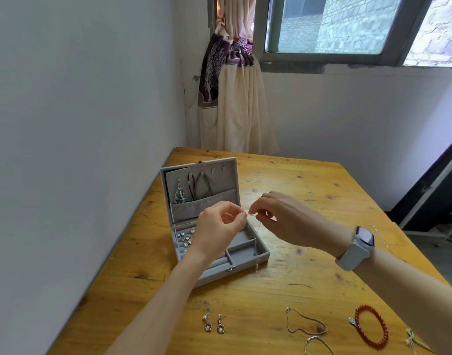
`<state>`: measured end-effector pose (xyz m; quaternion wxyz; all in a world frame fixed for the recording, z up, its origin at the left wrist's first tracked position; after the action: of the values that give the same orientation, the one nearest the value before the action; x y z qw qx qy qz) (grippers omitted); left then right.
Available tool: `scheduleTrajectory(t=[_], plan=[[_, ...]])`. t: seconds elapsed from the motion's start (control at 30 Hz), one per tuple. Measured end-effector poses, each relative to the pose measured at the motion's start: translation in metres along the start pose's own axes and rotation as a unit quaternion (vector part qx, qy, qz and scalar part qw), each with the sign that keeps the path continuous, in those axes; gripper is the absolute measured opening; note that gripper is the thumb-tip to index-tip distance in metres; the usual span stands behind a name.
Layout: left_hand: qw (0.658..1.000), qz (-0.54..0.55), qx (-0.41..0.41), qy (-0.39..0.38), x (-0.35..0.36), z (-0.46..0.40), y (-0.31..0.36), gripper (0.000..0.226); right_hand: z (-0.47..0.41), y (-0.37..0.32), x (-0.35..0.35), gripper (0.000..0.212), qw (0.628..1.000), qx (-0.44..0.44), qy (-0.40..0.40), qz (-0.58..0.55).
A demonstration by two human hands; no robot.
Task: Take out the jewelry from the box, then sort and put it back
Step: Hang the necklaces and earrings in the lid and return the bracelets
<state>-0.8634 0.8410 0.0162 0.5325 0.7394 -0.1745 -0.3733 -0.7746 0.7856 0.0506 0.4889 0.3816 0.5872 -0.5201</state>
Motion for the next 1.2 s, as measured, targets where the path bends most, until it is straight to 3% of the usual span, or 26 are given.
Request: scheduleTrajectory(t=[0.17,0.27,0.43,0.73,0.97,1.2], plan=[[0.999,-0.018,-0.026,-0.028,-0.011,-0.016,-0.004,0.009,-0.019,0.016,0.002,0.017,0.999,0.040,-0.030,0.002],[0.999,-0.031,-0.034,-0.012,-0.030,-0.026,-0.008,0.009,-0.033,0.032,-0.006,0.016,0.996,0.064,-0.011,-0.059],[0.985,-0.157,-0.020,0.063,-0.069,-0.052,-0.003,0.008,-0.074,0.057,-0.017,0.014,0.991,0.068,0.048,-0.108],[0.874,-0.433,0.030,0.220,-0.107,-0.088,-0.007,0.003,-0.154,0.101,-0.002,0.016,0.939,0.061,0.172,-0.290],[0.810,-0.527,0.036,0.253,-0.097,-0.092,-0.038,0.006,-0.179,0.119,0.052,0.012,0.941,0.104,0.132,-0.294],[0.781,-0.548,-0.011,0.298,-0.094,-0.099,-0.042,0.018,-0.177,0.118,0.040,0.009,0.922,0.108,0.222,-0.297]])
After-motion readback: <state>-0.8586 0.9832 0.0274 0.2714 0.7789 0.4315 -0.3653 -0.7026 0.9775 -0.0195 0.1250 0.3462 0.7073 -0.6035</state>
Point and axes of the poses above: each hand's wrist, its own z-axis away from the middle knuckle, its own x-axis out of the palm, y = z × x, the point moved 9 cm from there along -z, towards the middle knuckle, and after that the axes turned 15 degrees about -y, right-handed, at the moved point
